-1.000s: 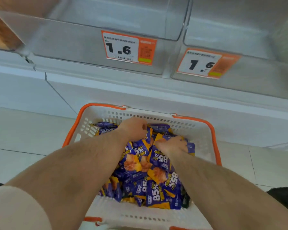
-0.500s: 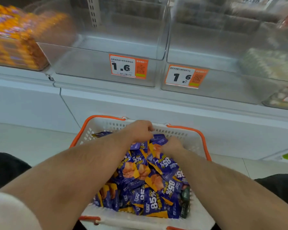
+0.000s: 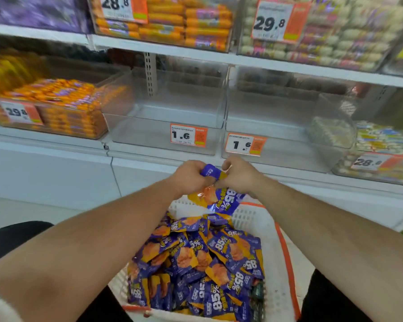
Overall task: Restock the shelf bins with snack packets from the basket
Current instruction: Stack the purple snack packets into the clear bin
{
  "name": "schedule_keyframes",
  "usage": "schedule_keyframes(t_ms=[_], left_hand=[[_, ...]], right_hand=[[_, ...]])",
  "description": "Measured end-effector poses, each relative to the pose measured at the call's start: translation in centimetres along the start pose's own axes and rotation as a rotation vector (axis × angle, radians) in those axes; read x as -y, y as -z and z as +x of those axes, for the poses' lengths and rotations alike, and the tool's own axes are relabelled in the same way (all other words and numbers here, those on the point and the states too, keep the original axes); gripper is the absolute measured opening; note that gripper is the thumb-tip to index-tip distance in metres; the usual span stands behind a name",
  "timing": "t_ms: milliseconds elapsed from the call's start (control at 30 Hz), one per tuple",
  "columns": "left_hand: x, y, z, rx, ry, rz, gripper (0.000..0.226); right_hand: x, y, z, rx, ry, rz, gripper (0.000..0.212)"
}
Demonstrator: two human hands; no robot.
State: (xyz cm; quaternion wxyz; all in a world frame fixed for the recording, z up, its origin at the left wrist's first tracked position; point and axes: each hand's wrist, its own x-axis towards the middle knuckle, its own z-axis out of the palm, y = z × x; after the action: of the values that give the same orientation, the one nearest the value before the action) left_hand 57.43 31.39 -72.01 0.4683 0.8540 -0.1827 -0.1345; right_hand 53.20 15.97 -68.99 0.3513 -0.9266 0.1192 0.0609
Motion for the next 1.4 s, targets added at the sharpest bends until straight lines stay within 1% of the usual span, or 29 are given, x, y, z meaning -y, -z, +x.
schedule_keyframes(t_ms=[33,100,133,167,233,300,400,500,600,700,767,833,900,967,1000,1100,1200,1333,1367,1400], left_hand=[[-0.3,0.5,-0.1,-0.064,0.0,-0.072,0.005],[-0.9,1.3,-0.3,-0.202,0.021,-0.24,0.007],[-1.2,1.6,-0.2,-0.26,0.045,-0.352,0.01],[-1.4,1.8,-0.2,-0.305,0.07,-0.473,0.012],[-2.0,2.1,-0.3,-0.365,0.113,-0.675,0.018],[-2.9,1.9,-0.3,-0.394,0.128,-0.827,0.021],[-4.6,1.2,-0.4,-0.398,0.124,-0.964,0.025],[-6.2,0.3,-0.2,-0.322,0.107,-1.033,0.029],[-7.5,-0.1,0.6,-0.275,0.1,-1.072,0.024],[-8.8,0.3,1.8,-0.238,0.081,-1.006,0.019],[-9.6,0.7,2.6,-0.219,0.059,-0.861,0.023],[-10.2,1.2,3.5,-0.225,0.024,-0.682,0.026],[-10.6,2.0,4.5,-0.256,-0.019,-0.523,0.021],[-11.0,2.8,5.7,-0.302,-0.069,-0.402,0.017],[-11.2,3.3,6.3,-0.323,-0.092,-0.356,0.017],[-11.4,4.5,8.4,-0.358,-0.123,-0.226,0.015],[-11.4,5.4,11.1,-0.384,-0.125,-0.105,0.013],[-11.6,5.4,14.5,-0.36,-0.121,-0.055,0.007],[-11.6,5.2,15.4,-0.35,-0.117,-0.062,0.008],[-11.5,5.1,16.1,-0.339,-0.118,-0.072,0.013]], right_hand=[[0.3,0.3,-0.4,-0.094,-0.001,-0.021,0.055],[0.8,1.1,-1.3,-0.342,-0.013,-0.125,0.061],[0.9,1.4,-1.7,-0.462,-0.021,-0.107,0.06],[0.9,1.6,-1.9,-0.548,-0.042,-0.019,0.056],[1.0,1.8,-2.3,-0.628,-0.068,0.276,0.045],[1.2,1.7,-2.7,-0.601,-0.057,0.51,0.035],[1.8,1.4,-3.2,-0.497,-0.018,0.703,0.032],[2.8,1.6,-3.2,-0.413,0.015,0.775,0.029],[3.3,2.6,-2.2,-0.425,0.044,0.784,0.034],[3.5,4.4,-1.2,-0.459,0.034,0.804,0.046],[3.7,5.8,-0.8,-0.43,0.017,0.864,0.048],[3.9,7.0,-0.4,-0.396,0.004,0.905,0.044],[4.2,8.2,-0.1,-0.378,-0.023,0.905,0.036],[4.6,9.7,0.7,-0.358,-0.023,0.93,0.023],[4.7,10.6,1.1,-0.349,-0.023,0.933,0.023],[4.5,13.0,3.6,-0.343,-0.057,0.858,0.032],[3.5,14.6,7.1,-0.324,-0.126,0.748,0.029],[1.7,15.0,12.4,-0.269,-0.187,0.57,0.022],[1.4,14.7,13.8,-0.245,-0.197,0.524,0.021],[1.2,14.3,15.0,-0.216,-0.207,0.481,0.023]])
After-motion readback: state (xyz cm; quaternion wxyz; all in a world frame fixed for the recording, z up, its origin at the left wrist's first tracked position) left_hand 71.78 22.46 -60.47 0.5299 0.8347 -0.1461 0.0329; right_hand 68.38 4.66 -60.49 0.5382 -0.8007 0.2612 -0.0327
